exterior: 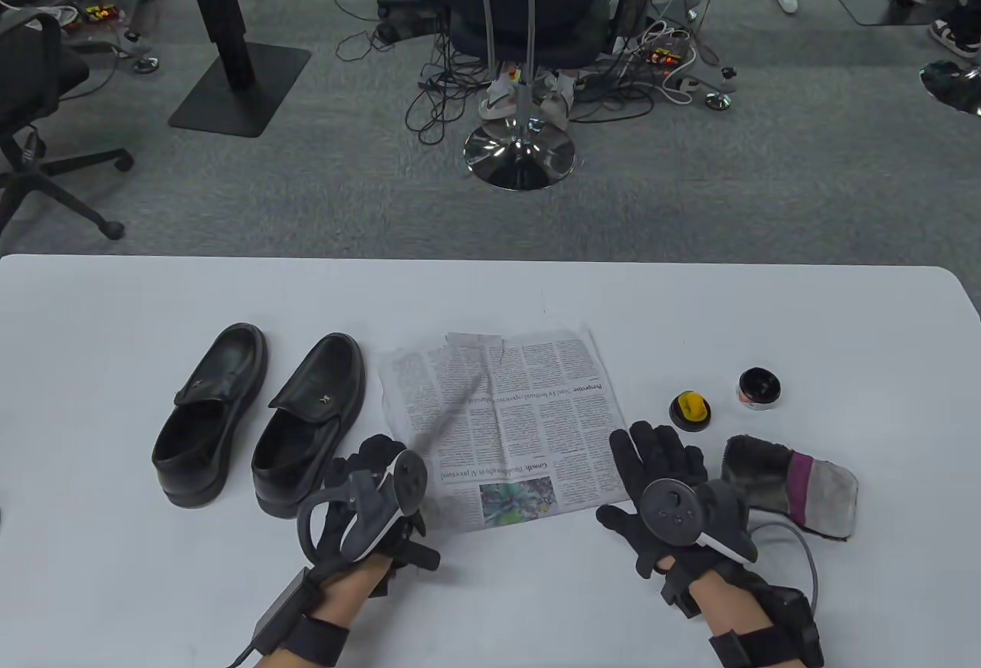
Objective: Dip and apply built-in sponge shoe polish on shoes
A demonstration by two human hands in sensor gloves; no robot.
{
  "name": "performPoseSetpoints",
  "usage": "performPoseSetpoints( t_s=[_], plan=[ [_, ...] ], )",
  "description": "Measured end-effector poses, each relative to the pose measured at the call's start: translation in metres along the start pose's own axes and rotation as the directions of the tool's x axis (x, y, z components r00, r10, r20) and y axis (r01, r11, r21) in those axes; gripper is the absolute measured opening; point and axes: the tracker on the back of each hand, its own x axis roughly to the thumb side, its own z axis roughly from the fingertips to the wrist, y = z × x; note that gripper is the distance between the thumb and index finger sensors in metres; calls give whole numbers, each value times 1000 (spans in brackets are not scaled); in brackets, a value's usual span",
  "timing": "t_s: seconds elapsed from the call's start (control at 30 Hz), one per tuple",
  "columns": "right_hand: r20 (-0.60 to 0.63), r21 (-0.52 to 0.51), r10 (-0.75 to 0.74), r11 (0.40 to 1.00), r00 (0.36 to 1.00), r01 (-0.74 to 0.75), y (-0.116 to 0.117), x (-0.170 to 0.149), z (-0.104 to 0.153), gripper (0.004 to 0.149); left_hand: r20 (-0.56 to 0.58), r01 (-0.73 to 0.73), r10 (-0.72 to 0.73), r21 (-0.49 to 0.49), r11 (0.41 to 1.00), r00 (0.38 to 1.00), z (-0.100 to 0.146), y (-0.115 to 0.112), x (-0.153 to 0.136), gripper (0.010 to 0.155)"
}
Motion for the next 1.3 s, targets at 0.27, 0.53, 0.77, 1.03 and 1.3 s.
performPoseSetpoints(
  t_s=[0.27, 0.53, 0.77, 1.03, 1.3],
  plan=[
    [-171, -18, -172, 985, 970, 171, -5, -22, 1, 89, 149, -309, 288, 145, 940, 946, 9, 49, -23, 33],
    [-219, -170, -572, 820, 791, 546, -13, -36, 6, 91, 299, -650, 598, 113, 751, 743, 13, 73, -43, 33],
    [-119, -526, -676, 664, 728, 531, -39, -36, 24, 55, 247, -721, 691, 49, 691, 680, 8, 60, -50, 34],
    [-15, -649, -251, 739, 968, 182, -59, -15, 34, 34, 173, -754, 743, 4, 656, 647, 7, 47, -49, 34],
    [67, -714, -305, 650, 950, 259, -88, -2, 46, 34, 99, -720, 714, 30, 694, 693, 11, 47, -50, 37]
  ],
)
